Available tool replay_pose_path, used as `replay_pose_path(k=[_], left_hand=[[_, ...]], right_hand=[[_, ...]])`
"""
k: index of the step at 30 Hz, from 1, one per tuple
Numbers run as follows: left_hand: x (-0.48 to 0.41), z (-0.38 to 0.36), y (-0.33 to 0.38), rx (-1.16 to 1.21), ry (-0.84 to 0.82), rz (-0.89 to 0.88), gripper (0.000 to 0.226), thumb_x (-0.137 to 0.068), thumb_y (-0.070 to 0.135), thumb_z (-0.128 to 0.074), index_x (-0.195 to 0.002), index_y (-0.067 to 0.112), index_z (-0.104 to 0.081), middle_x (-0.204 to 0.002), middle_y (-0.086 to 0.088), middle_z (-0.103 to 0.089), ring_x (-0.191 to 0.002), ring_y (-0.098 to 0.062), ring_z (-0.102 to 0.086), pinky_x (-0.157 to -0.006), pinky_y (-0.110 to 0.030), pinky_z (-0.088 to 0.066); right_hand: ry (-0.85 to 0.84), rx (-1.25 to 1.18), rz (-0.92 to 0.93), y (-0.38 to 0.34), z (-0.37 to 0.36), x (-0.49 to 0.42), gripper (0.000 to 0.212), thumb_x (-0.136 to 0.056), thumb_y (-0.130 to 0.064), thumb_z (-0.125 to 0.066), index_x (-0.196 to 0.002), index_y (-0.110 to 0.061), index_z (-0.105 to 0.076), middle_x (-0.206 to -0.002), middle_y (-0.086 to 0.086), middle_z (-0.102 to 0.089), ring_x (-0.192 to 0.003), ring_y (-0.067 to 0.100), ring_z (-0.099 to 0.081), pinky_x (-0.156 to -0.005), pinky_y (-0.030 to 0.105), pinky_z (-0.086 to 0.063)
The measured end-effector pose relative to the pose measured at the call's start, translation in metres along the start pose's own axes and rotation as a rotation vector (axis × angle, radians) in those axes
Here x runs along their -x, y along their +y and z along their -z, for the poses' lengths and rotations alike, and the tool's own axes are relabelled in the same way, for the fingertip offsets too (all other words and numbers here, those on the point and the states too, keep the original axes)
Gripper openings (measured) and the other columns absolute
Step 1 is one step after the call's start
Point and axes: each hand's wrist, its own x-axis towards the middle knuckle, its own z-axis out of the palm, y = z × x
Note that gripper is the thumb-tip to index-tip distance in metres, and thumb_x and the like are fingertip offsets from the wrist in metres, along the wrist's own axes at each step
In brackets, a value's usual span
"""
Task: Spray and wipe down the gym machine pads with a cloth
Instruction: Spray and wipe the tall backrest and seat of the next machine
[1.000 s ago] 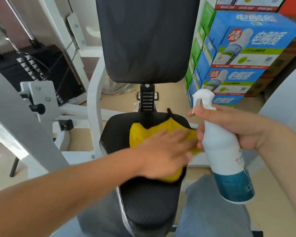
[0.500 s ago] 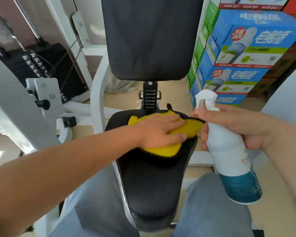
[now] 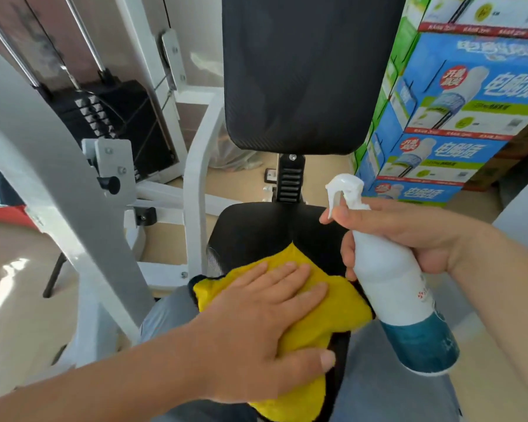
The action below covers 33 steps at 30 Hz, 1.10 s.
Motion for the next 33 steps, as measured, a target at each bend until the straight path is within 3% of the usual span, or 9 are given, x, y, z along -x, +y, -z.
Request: replay_pose_path(k=[2,5,9,11,18,24,28,30,33], left_hand=[[0.001,0.007,-0.023,0.030,0.031,0.118,0.082,-0.090,0.086,-0.020,-0.159,0.054,0.010,-0.167,0.025,0.024,-0.151,0.005,0.028,-0.126,-0.035,0.016],[-0.032,0.019,-0.070,0.008,0.116,0.338,0.089,-0.090,0.085,-0.016,-0.164,0.040,0.003,-0.174,0.006,0.010,-0.159,-0.015,0.012,-0.129,-0.042,0.004],[-0.101,0.036,-0.124,0.158,0.123,0.574,0.088,-0.096,0.081,-0.022,-0.166,0.030,-0.003,-0.173,-0.010,-0.010,-0.157,-0.037,-0.018,-0.124,-0.056,-0.020],[-0.130,0.041,-0.132,0.086,0.131,0.609,0.085,-0.100,0.074,-0.022,-0.165,0.018,-0.018,-0.167,-0.021,-0.026,-0.150,-0.043,-0.032,-0.121,-0.055,-0.029],[-0.201,0.044,-0.075,-0.167,0.153,0.403,0.069,-0.106,0.057,-0.019,-0.141,0.007,-0.051,-0.143,-0.021,-0.054,-0.129,-0.040,-0.052,-0.108,-0.053,-0.042],[-0.231,0.031,-0.039,-0.206,0.124,0.211,0.064,-0.108,0.053,-0.020,-0.146,0.009,-0.046,-0.146,-0.020,-0.048,-0.136,-0.041,-0.044,-0.111,-0.056,-0.038],[-0.221,0.019,0.000,-0.232,0.050,-0.104,0.072,-0.099,0.061,-0.013,-0.157,0.027,-0.038,-0.161,-0.001,-0.041,-0.150,-0.029,-0.033,-0.121,-0.054,-0.025],[-0.195,0.008,0.022,-0.344,-0.054,-0.246,0.067,-0.094,0.058,-0.019,-0.146,0.032,-0.053,-0.157,0.007,-0.046,-0.152,-0.022,-0.027,-0.124,-0.053,-0.017],[-0.129,0.000,0.047,-0.438,-0.078,-0.366,0.052,-0.091,0.045,-0.029,-0.103,0.026,-0.076,-0.120,0.006,-0.069,-0.138,-0.020,-0.038,-0.123,-0.050,-0.015]], right_hand=[[-0.015,0.026,0.000,-0.005,-0.003,-0.007,0.087,-0.068,-0.058,-0.090,-0.140,-0.022,-0.059,-0.079,0.015,-0.075,-0.077,0.034,-0.076,-0.078,0.048,-0.061],[0.003,0.018,0.016,-0.009,-0.002,-0.012,0.087,-0.065,-0.058,-0.083,-0.140,-0.022,-0.059,-0.080,0.015,-0.075,-0.077,0.035,-0.077,-0.084,0.052,-0.059],[0.055,0.000,0.032,-0.004,0.002,-0.005,0.087,-0.064,-0.058,-0.083,-0.139,-0.021,-0.060,-0.080,0.017,-0.076,-0.074,0.034,-0.078,-0.076,0.047,-0.062],[0.070,-0.017,0.033,0.003,0.005,0.002,0.088,-0.063,-0.057,-0.084,-0.139,-0.020,-0.060,-0.080,0.017,-0.076,-0.073,0.034,-0.077,-0.076,0.047,-0.063],[0.127,-0.102,0.018,0.032,0.023,0.037,0.090,-0.064,-0.053,-0.085,-0.141,-0.016,-0.058,-0.082,0.020,-0.076,-0.074,0.034,-0.074,-0.076,0.047,-0.064],[0.149,-0.143,0.039,0.044,0.029,0.055,0.090,-0.065,-0.051,-0.081,-0.139,-0.007,-0.055,-0.077,0.018,-0.074,-0.067,0.029,-0.073,-0.061,0.038,-0.065],[0.158,-0.182,0.104,0.040,0.030,0.060,0.072,-0.068,-0.051,-0.079,-0.126,-0.015,-0.060,-0.076,0.018,-0.074,-0.067,0.032,-0.073,-0.062,0.041,-0.066],[0.162,-0.195,0.119,0.034,0.033,0.061,0.069,-0.066,-0.054,-0.081,-0.120,-0.014,-0.064,-0.074,0.018,-0.074,-0.065,0.033,-0.073,-0.061,0.042,-0.066],[0.119,-0.176,0.123,0.022,0.035,0.060,0.088,-0.051,-0.064,-0.100,-0.120,-0.017,-0.074,-0.078,0.019,-0.074,-0.068,0.035,-0.075,-0.064,0.045,-0.065]])
